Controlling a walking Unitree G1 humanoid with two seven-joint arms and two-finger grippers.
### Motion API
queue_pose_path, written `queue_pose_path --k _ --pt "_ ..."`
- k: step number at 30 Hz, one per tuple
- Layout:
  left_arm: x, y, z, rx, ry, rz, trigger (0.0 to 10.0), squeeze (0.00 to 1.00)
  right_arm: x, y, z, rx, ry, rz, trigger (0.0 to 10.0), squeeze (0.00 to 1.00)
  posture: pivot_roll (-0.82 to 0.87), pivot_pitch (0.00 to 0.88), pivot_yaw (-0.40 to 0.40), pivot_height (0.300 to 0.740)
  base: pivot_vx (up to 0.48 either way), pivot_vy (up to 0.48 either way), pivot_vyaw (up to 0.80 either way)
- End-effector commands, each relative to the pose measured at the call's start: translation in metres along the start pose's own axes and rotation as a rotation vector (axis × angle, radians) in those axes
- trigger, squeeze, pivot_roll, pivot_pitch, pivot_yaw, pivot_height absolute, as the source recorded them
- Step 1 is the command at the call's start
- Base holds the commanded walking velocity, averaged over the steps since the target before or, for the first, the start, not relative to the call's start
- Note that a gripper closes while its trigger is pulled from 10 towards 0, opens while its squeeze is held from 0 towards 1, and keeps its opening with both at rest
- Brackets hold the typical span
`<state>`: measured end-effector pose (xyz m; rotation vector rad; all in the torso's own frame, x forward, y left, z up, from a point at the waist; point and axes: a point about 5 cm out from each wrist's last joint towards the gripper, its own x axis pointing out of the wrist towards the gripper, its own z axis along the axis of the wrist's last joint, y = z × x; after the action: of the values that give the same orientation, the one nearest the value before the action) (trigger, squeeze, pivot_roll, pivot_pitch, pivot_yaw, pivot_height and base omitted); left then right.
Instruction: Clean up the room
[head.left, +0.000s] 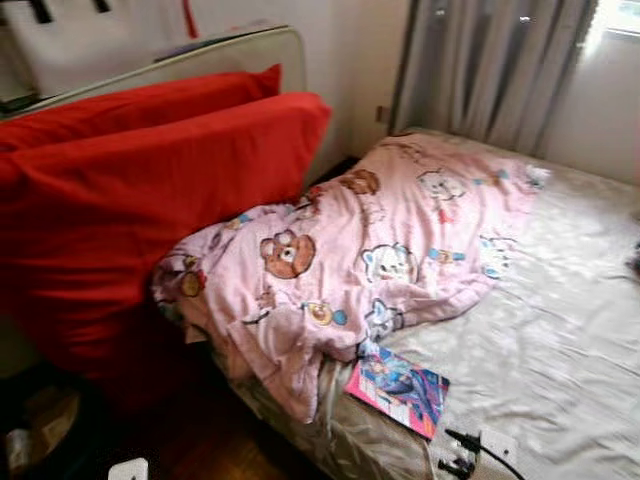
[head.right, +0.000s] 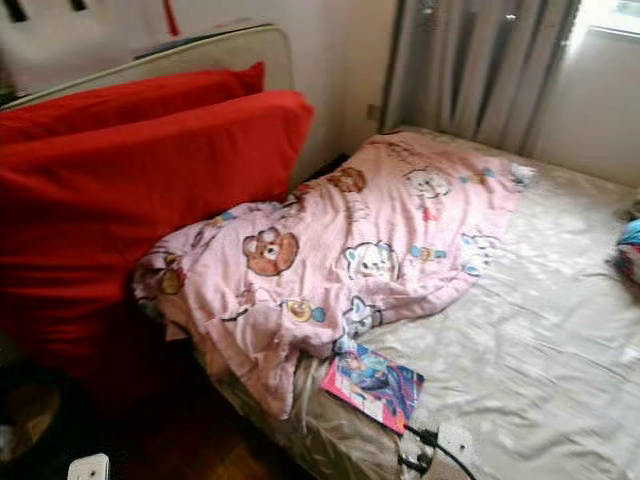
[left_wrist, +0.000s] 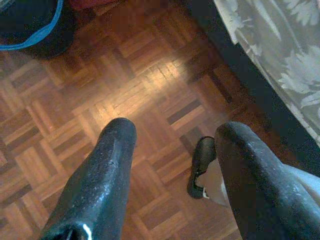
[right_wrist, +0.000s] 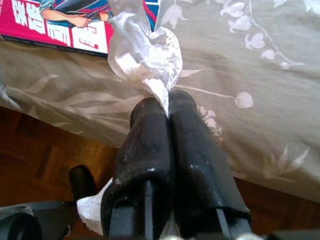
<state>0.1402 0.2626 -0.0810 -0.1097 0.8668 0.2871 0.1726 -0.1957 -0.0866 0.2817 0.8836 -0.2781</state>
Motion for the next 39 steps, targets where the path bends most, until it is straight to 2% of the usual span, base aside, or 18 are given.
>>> queue_pose_path --k 1,9,15,21,39 --pt "0.001 -0.007 -0.002 0.003 0.000 -0.013 10.0 0.00 0.000 -0.007 -0.001 0.024 0.017 -0.026 10.0 0.00 -0.02 0.000 -0.028 0.739 0.000 0.000 0.00" --pt "-0.001 -0.013 -0.008 -0.012 0.006 -0.025 10.0 0.00 0.002 -0.007 0.007 -0.029 0.020 -0.015 10.0 0.00 -0.03 0.000 -0.038 0.739 0.000 0.000 0.00" --pt "-0.002 -0.012 -0.011 -0.023 0.019 -0.028 10.0 0.00 0.002 -0.026 0.023 -0.036 0.004 -0.027 10.0 0.00 -0.02 0.000 -0.038 0.739 0.000 0.000 0.00" --pt "-0.001 -0.010 -0.010 -0.018 0.019 -0.020 10.0 0.00 0.002 -0.028 0.023 -0.090 0.027 -0.015 10.0 0.00 -0.01 0.000 -0.031 0.739 0.000 0.307 0.00" --pt "-0.002 -0.005 -0.009 -0.003 0.021 -0.016 10.0 0.00 0.002 -0.025 0.018 -0.105 0.056 -0.004 10.0 0.00 -0.02 0.000 0.004 0.739 0.000 0.440 0.00"
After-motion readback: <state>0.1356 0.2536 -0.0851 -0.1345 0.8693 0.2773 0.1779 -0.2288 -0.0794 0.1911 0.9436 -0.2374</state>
